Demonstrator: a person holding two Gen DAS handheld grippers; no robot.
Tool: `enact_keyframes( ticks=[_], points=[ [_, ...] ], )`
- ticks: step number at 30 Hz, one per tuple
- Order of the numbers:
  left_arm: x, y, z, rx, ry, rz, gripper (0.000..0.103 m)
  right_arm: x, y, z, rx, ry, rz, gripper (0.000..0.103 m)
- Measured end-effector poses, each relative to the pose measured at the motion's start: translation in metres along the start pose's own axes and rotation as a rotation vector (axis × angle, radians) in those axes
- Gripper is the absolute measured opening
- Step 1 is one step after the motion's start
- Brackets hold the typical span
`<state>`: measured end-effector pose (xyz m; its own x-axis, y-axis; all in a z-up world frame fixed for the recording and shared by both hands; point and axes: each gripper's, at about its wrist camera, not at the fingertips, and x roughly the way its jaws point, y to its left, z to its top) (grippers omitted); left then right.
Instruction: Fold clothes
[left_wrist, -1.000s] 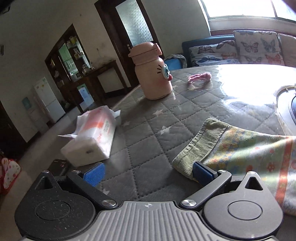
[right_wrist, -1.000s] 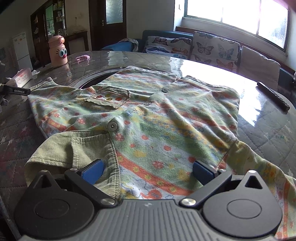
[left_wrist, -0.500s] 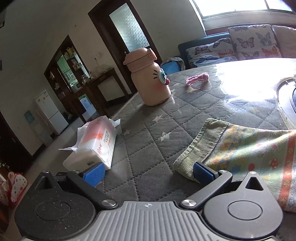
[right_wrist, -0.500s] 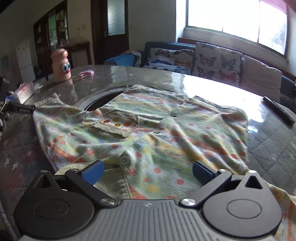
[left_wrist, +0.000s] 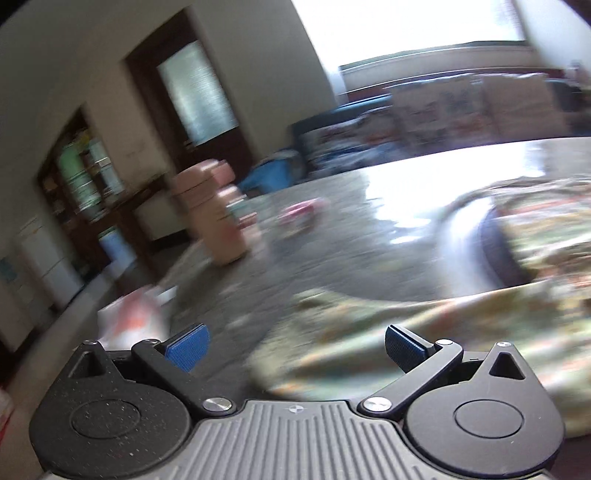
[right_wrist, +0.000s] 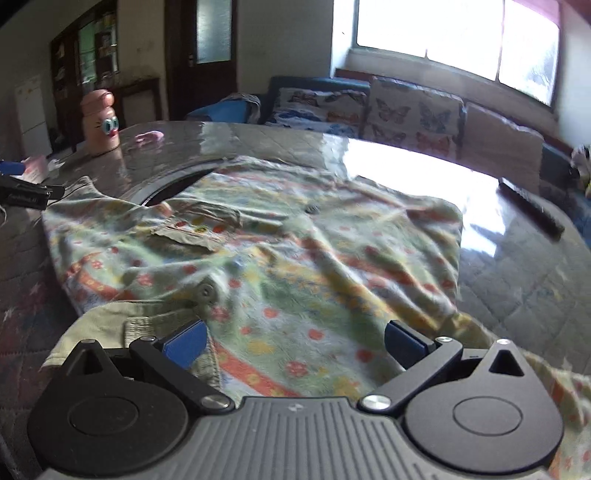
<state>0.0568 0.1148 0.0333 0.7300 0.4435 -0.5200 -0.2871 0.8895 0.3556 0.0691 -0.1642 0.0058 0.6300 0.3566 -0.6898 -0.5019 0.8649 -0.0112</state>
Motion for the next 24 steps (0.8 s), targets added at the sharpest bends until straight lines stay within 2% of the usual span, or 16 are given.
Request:
enact_keyframes(
  ticks=[4,10,15,20,24],
  points=[
    [-0.012,-0.051,0.016,0.067,-0.054,-0.135,0.103,-0.002,-0.010,-0.013,0.056,0.023,0.031,0.103],
    [-0.021,-0.123,0.030,0.203,-0.122,-0.281,0.103,-0.012,-0.005,-0.023,-0.003,0.032,0.026,0.103],
    [-0.027,-0.160,0.015,0.305,-0.127,-0.322,0.103,-0.018,-0.005,-0.028,-0.006,0.033,0.025,0.103],
    [-0.048,-0.166,-0.003,0.365,-0.189,-0.325,0.103,-0.022,-0.008,-0.027,0.000,0.054,0.041,0.103],
    [-0.062,-0.166,-0.018,0.408,-0.248,-0.339,0.103,-0.028,-0.016,-0.014,0.011,0.042,0.073,0.103]
  ],
)
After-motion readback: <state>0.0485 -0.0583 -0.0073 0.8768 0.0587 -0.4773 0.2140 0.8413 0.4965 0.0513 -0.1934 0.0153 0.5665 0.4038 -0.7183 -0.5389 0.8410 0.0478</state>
